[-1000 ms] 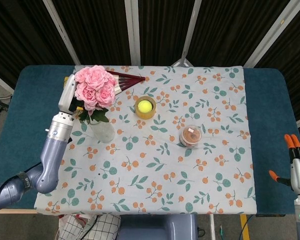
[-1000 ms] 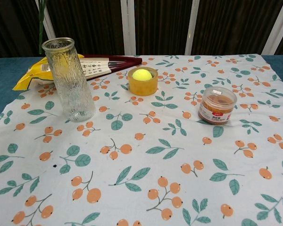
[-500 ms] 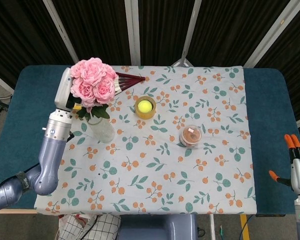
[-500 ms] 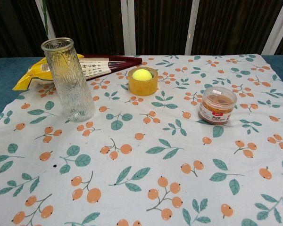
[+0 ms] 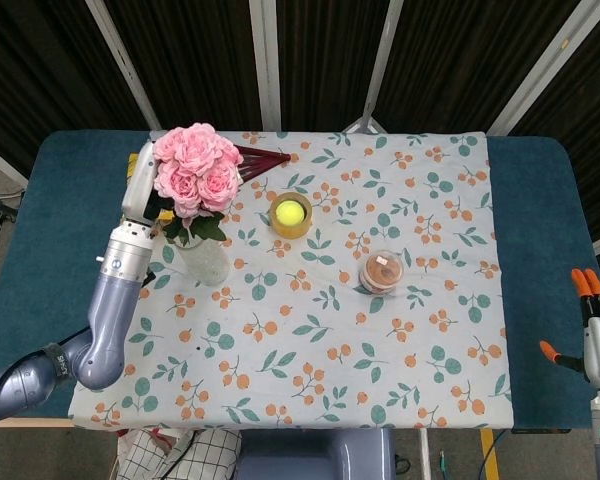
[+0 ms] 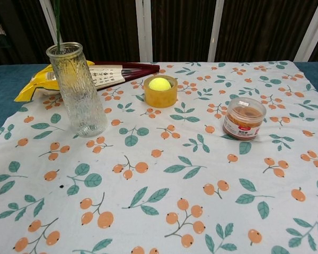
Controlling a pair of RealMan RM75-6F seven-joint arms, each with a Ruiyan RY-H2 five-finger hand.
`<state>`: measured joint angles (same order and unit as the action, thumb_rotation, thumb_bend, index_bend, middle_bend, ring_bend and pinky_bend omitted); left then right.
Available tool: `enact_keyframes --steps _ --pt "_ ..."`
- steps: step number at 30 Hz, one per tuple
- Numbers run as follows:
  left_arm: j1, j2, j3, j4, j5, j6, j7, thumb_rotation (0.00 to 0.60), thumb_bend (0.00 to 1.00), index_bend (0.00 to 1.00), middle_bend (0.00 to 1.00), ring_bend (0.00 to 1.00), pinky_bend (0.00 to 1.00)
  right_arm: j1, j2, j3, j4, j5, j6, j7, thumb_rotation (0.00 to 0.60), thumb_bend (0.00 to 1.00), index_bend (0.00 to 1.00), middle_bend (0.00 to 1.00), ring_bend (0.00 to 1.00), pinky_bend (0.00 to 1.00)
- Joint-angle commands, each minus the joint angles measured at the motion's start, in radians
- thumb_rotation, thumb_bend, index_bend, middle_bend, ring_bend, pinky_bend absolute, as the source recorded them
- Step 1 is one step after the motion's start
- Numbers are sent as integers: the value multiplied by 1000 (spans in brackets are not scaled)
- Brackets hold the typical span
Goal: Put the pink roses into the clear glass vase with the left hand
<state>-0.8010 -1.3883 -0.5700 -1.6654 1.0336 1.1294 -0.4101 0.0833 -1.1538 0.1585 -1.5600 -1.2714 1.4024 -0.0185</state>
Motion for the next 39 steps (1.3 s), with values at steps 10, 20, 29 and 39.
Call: enact_keyframes --steps 10,20,29,39 --pt "18 20 49 26 7 -53 -1 600 276 400 320 232 344 -2 2 -1 -4 -2 2 3 600 182 68 0 59 119" --pt "52 168 128 -23 -28 -213 59 600 182 163 167 70 247 -4 5 -1 -10 -3 5 4 600 182 68 0 59 119" --pt "83 293 184 -77 -46 -302 104 600 179 132 161 66 244 -5 8 -5 -19 -13 8 7 600 182 72 0 59 119" --pt "225 431 278 -226 -13 -151 227 600 188 181 212 90 215 -10 12 -9 -29 -27 19 14 600 182 72 0 60 119"
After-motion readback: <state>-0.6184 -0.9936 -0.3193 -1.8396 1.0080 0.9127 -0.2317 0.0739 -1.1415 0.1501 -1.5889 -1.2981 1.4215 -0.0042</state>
